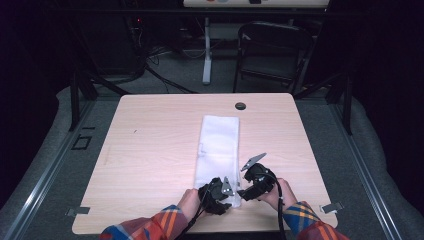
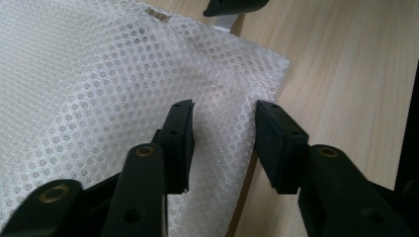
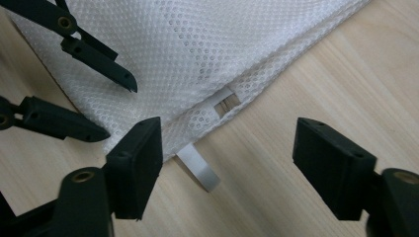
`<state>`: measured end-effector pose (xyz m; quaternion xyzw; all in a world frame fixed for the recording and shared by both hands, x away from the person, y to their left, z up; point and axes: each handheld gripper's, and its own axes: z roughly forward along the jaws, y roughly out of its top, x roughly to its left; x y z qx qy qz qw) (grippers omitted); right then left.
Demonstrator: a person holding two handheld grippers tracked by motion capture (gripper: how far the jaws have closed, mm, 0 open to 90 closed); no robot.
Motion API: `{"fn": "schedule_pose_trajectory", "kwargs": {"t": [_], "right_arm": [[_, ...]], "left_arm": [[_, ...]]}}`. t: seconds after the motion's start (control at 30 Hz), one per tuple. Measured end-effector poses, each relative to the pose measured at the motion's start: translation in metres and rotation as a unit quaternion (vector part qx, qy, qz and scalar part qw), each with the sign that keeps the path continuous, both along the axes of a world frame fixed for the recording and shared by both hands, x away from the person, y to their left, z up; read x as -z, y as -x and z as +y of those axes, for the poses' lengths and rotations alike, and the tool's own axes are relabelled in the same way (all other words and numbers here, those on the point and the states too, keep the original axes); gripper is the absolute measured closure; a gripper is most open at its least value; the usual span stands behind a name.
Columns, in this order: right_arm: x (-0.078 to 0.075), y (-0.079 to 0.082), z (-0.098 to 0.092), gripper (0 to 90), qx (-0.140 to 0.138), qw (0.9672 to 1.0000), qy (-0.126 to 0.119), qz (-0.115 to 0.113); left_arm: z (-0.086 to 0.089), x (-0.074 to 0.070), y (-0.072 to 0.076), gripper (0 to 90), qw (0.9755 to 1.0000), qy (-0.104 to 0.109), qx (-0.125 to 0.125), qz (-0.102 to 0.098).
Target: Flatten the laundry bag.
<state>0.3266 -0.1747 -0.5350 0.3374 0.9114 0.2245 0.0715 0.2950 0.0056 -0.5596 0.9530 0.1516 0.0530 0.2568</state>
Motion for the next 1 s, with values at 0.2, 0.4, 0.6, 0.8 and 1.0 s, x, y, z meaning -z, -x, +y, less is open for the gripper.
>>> {"fn": "schedule_pose_trajectory", "kwargs": {"t": [0.2, 0.4, 0.6, 0.8, 1.0], "right_arm": [[0.002, 0.001, 0.002, 45.8, -0.006, 1.0, 0.003, 0.004], [0.007, 0.006, 0.01, 81.3, -0.041, 0.9985, -0.021, 0.031], [0.017, 0.005, 0.017, 88.9, -0.05, 0.998, 0.002, 0.038], [0.019, 0.007, 0.017, 90.0, -0.042, 0.9985, -0.01, 0.035], [0.018, 0.006, 0.017, 90.0, -0.048, 0.9982, 0.0, 0.036]], "left_arm": [[0.003, 0.0, -0.003, 74.3, 0.9999, 0.012, -0.006, 0.01], [0.005, -0.002, -0.005, 80.7, 0.9993, 0.027, -0.011, 0.022], [0.01, -0.009, -0.006, 85.6, 0.9989, 0.04, -0.021, 0.016], [0.018, -0.017, -0.009, 87.1, 0.9983, 0.045, -0.038, 0.001], [0.032, -0.026, -0.016, 87.6, 0.996, 0.058, -0.067, -0.012]]}}
